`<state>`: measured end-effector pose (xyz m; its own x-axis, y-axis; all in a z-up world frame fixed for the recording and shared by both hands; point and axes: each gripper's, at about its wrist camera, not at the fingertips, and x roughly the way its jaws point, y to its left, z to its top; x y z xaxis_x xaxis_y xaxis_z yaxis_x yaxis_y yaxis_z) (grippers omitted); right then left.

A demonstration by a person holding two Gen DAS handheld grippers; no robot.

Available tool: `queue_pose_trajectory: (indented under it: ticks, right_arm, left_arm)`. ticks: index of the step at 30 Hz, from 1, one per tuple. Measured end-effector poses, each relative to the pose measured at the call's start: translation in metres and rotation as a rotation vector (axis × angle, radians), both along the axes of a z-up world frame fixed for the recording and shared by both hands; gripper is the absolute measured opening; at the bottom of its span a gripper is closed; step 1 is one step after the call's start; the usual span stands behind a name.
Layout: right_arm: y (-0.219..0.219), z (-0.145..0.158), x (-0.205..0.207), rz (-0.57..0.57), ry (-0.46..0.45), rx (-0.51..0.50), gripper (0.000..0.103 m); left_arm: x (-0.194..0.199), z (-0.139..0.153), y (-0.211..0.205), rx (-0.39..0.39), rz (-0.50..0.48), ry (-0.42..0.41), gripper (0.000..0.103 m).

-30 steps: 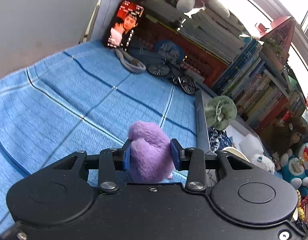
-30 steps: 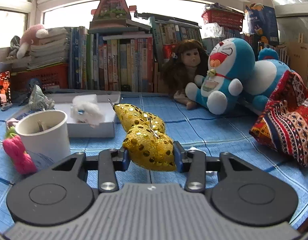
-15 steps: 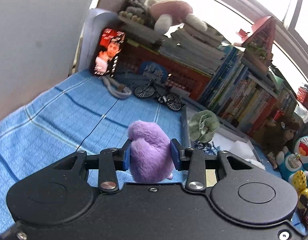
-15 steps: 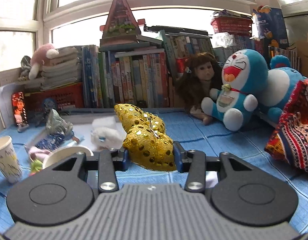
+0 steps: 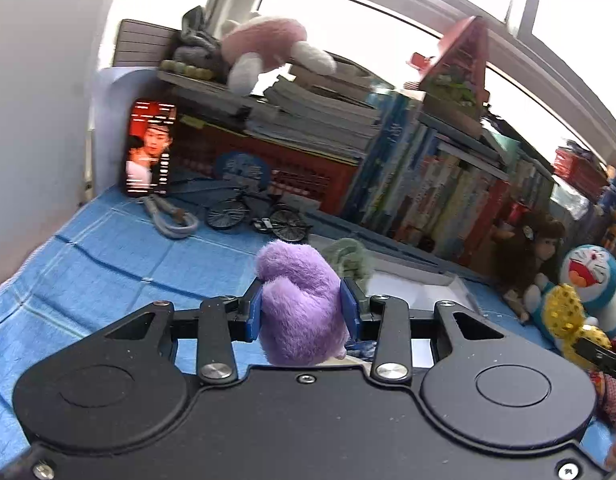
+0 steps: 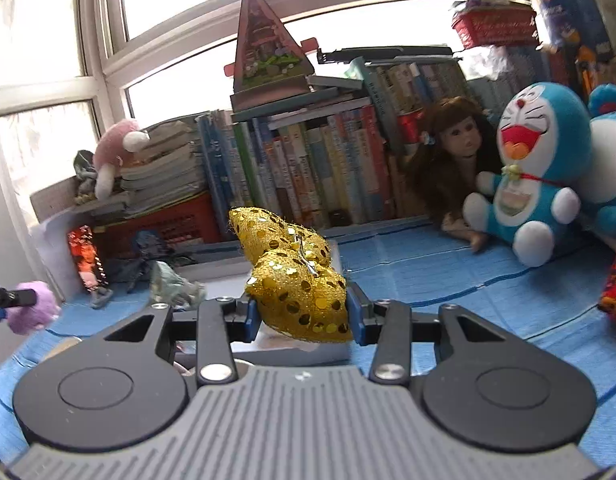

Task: Organize soft objects
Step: 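Carry the purple plush and gold bow toward the white tray with both grippers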

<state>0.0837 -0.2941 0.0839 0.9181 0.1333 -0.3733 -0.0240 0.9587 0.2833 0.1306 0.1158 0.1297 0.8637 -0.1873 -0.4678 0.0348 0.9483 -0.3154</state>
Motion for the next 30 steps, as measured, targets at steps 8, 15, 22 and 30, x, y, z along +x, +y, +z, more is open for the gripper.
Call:
queue_pose_trajectory:
  ticks: [8,15,22,30]
  right_arm:
    - [0.003,0.018,0.032,0.044,0.037,0.093,0.047]
    - [0.004,0.022,0.066,0.031,0.097,0.127,0.047]
    - [-0.002,0.015,0.110,-0.009,0.197,0.190,0.047]
    - [-0.004,-0.007,0.164,-0.039,0.306,0.298,0.048]
  left_arm:
    - [0.023,0.026,-0.035,0.034,-0.091,-0.002,0.037]
    - [0.051,0.038,-0.072,0.086,-0.160,0.032,0.037]
    - [0.098,0.028,-0.104,0.096,-0.188,0.162,0.037]
    - [0.147,0.006,-0.135,0.105,-0.194,0.283,0.037]
